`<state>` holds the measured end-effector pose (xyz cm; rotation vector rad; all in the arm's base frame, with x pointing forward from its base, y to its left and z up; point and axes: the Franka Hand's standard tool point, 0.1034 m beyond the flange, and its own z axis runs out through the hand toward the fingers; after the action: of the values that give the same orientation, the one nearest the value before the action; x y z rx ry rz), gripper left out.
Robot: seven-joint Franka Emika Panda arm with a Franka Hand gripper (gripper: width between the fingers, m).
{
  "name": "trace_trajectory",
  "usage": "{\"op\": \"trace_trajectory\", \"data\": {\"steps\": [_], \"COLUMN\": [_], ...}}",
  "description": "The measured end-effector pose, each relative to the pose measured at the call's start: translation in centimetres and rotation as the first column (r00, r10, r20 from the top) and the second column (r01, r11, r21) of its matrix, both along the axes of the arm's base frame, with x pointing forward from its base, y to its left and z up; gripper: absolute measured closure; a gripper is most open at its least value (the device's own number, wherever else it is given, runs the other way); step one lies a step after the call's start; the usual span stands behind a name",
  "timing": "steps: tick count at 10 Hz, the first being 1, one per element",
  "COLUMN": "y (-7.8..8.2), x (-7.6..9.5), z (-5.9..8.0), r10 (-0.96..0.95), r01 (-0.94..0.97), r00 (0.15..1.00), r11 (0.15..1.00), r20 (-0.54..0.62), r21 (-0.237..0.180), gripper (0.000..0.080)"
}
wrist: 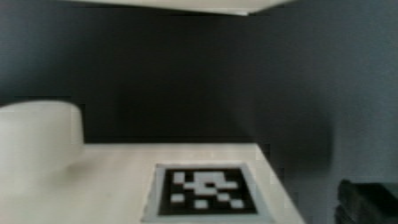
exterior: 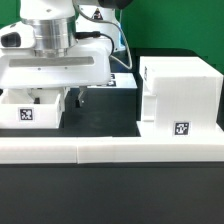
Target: Assemble drawer
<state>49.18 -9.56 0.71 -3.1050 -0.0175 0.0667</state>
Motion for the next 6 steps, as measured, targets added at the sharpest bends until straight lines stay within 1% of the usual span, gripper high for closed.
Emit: {"op": "trace_trajectory", "data": {"steps": [1,2,3,5,6], "y": [0.02,-0.09,-0.25,-0.20,-0.22], "x": [-0.01,-0.02,-0.05,0.03,0.02], "z": [-0.02,-0.01,-0.01,0.02,0.01], "r10": [-0.002,-0.008,-0.019,-0.016,-0.017], "r01": [0.002,0.008,0.019,0.016,0.017], "r00": [1.000,1.000,1.000,1.000,1.000], "r11": [1.000,1.000,1.000,1.000,1.000], "r20": [0.000,0.000,-0.001,0.002,0.002], "r21": [0.000,-0.001,-0.001,-0.003,-0.003], "gripper": [0.0150,0.0177,0.0177,0.0541,0.0541]}}
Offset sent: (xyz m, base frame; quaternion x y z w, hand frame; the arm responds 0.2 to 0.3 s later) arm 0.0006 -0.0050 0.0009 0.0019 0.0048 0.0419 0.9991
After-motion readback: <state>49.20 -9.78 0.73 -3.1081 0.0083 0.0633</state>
